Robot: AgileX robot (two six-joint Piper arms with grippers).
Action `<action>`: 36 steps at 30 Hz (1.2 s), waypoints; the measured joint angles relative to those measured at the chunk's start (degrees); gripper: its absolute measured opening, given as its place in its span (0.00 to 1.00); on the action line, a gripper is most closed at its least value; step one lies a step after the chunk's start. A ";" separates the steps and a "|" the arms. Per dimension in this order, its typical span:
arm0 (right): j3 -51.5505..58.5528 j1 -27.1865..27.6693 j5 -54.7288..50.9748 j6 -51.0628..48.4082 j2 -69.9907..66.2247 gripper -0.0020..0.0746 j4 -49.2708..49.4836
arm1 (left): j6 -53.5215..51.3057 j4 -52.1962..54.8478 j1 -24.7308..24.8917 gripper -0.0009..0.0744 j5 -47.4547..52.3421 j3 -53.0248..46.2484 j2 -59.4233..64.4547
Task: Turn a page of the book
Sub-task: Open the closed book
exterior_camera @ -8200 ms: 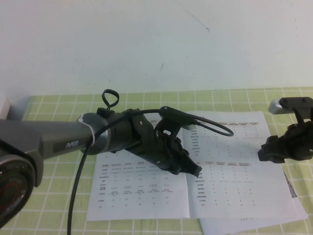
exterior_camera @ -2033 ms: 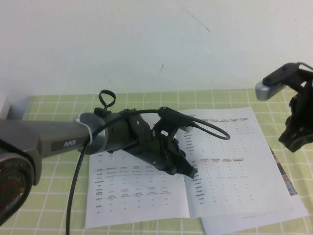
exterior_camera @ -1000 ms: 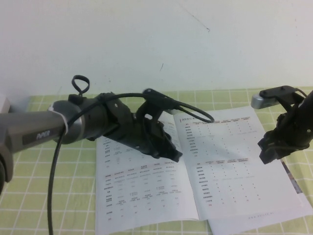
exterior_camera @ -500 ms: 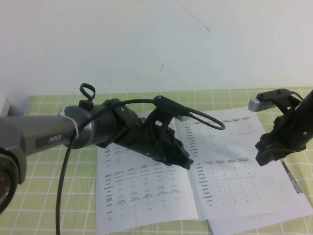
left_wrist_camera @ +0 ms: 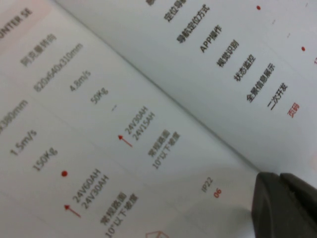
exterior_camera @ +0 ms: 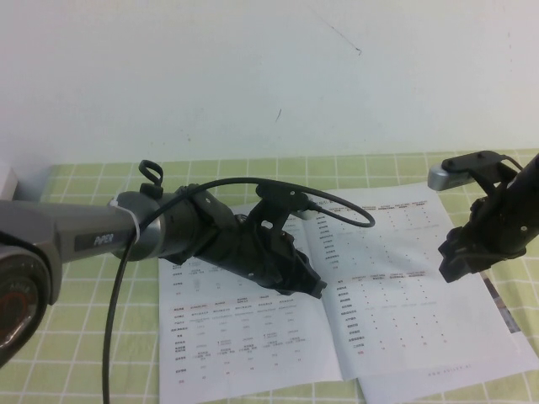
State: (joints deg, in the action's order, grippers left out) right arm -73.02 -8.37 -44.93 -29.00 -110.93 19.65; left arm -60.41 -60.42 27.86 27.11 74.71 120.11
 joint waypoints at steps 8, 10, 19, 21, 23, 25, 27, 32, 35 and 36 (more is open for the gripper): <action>0.00 0.00 0.65 1.95 -1.90 0.49 -3.18 | 0.00 -0.22 0.00 0.01 0.00 0.00 0.00; 0.00 0.00 0.65 3.45 -2.14 0.49 -4.88 | 0.26 -0.22 0.00 0.01 0.00 0.00 0.00; 0.00 0.00 2.22 6.33 -2.62 0.49 -6.87 | 0.60 -0.22 0.00 0.01 0.00 0.00 0.00; 0.00 0.00 2.79 7.51 -2.62 0.49 -7.27 | 0.68 -0.22 0.00 0.01 0.00 0.00 0.00; 0.00 0.00 3.30 8.71 -2.62 0.49 -7.82 | 0.73 -0.22 0.00 0.01 0.00 0.00 0.00; 0.00 0.00 3.68 9.76 -2.73 0.49 -8.55 | 0.82 -0.22 0.00 0.01 0.00 0.00 0.00; 0.00 0.00 3.70 10.57 -2.96 0.49 -9.08 | 0.82 -0.22 0.00 0.01 0.00 0.00 0.00; 0.00 0.00 4.07 11.42 -4.34 0.49 -9.31 | 0.96 -0.22 0.00 0.01 0.00 0.00 0.00; 0.00 0.00 4.21 11.56 -4.34 0.49 -8.51 | 0.96 -0.22 0.00 0.01 0.00 0.00 0.00; 0.00 0.00 4.30 11.56 -4.34 0.49 -8.22 | 0.96 -0.22 0.00 0.01 0.09 0.00 0.00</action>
State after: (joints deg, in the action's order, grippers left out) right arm -73.02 -8.37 -40.63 -17.44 -115.27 11.42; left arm -59.46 -60.64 27.86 27.20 74.71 120.11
